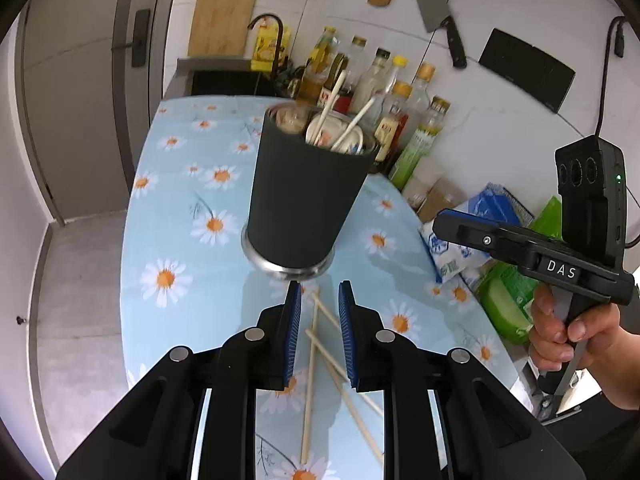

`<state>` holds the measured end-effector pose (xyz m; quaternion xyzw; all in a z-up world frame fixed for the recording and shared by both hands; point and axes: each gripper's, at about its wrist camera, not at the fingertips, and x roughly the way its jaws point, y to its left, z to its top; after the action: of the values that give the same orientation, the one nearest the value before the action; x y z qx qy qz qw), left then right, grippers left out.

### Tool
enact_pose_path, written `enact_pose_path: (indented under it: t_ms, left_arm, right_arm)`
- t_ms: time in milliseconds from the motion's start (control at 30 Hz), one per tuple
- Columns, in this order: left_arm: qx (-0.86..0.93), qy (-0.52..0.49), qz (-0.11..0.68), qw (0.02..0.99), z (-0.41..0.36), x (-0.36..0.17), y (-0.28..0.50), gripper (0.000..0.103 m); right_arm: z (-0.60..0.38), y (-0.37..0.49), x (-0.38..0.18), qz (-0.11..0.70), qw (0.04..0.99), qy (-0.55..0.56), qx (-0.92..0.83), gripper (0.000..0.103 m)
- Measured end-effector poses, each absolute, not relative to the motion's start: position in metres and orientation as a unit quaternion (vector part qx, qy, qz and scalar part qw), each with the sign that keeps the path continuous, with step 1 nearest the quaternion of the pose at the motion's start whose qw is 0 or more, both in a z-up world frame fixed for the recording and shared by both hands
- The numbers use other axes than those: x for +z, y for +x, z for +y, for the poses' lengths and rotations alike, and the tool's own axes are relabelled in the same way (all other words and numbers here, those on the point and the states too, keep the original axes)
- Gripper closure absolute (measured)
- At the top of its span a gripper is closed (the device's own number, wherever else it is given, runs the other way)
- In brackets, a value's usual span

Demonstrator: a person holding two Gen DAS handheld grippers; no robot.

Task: Organize utensils
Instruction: 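Move both open tools back down to the remaining chopsticks, then close the right tool on a chopstick while the left tool closes on another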

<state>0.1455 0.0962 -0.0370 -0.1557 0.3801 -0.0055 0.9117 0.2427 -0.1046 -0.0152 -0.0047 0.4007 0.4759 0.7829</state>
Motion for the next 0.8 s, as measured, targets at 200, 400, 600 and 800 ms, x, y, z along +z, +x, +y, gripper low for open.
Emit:
enact_pose_path:
  t_ms: [200,400,600,800]
  left_arm:
    - [-0.015,-0.163,0.415,0.895,0.101,-0.058,0.141,0.085]
    - [-0.030,-0.167,0.456,0.874,0.099,-0.083,0.137,0.085]
    - [-0.044,-0.169,0.486,0.857,0.092,-0.104,0.130,0.085]
    - [-0.045,-0.178,0.499,0.847,0.094,-0.119,0.121,0.085]
  right_arm:
    - [-0.098,0.236,-0.032,0.435,0.769,-0.027,0.467,0.069]
    - [-0.081,0.223,-0.054,0.479,0.746,-0.059,0.458,0.069]
    - [-0.063,0.213,-0.075,0.521,0.723,-0.103,0.443,0.069]
    - [-0.051,0.204,-0.095,0.545,0.711,-0.147,0.419,0.069]
